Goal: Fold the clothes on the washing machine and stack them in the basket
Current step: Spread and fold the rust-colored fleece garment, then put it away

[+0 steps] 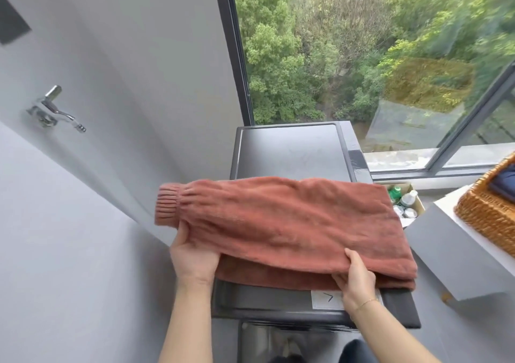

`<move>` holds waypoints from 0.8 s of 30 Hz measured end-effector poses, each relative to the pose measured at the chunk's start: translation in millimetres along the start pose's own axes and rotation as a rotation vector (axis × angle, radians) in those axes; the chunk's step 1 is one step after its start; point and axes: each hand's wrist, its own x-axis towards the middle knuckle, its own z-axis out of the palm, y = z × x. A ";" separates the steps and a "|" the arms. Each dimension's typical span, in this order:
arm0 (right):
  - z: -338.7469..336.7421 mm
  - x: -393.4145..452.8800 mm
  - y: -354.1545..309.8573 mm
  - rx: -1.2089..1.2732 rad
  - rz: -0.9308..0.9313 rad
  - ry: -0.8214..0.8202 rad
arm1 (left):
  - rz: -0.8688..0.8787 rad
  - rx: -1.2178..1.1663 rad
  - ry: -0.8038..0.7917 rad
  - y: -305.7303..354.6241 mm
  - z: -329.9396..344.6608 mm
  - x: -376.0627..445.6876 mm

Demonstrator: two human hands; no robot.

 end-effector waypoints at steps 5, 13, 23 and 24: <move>-1.7 -1.1 0.1 -0.002 -0.004 -0.006 | -0.436 -0.093 0.371 -28.6 3.8 18.4; -0.3 2.5 2.2 0.014 -0.008 -0.008 | -0.236 -0.097 0.569 -36.0 -20.5 14.9; -4.5 13.4 -14.8 0.378 0.139 -0.054 | -0.394 -0.013 0.583 -50.3 -40.5 20.2; -7.7 15.7 -17.0 0.383 0.130 -0.041 | -0.375 -0.003 0.552 -47.4 -43.1 18.7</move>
